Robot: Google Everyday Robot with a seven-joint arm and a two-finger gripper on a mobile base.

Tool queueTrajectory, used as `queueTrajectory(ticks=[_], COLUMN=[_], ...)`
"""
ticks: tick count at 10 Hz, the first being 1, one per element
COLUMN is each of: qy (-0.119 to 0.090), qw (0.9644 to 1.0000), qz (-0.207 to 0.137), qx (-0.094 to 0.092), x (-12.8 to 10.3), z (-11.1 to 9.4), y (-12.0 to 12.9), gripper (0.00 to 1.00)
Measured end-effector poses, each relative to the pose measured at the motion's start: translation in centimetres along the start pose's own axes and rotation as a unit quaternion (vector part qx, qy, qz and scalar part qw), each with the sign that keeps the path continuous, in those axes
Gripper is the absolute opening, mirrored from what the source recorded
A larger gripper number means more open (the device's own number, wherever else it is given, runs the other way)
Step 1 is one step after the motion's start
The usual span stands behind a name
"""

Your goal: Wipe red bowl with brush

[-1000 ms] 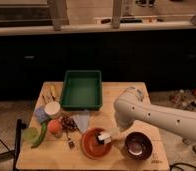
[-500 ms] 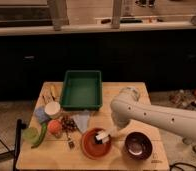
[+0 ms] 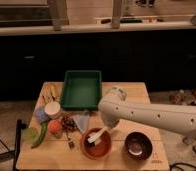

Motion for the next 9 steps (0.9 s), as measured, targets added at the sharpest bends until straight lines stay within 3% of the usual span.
queueTrajectory(ticks=[3,6,9], qy=[0.000,0.011,0.024], qw=[0.9992,0.9994,0.9993], qz=[-0.035,-0.011,0.000], qx=[-0.020,-0.033,-0.029], x=[-0.8,2.4,4.2], z=[0.7,1.0,0.7], y=[2.3,5.1,3.8], gripper=[0.00,0.00,0.00])
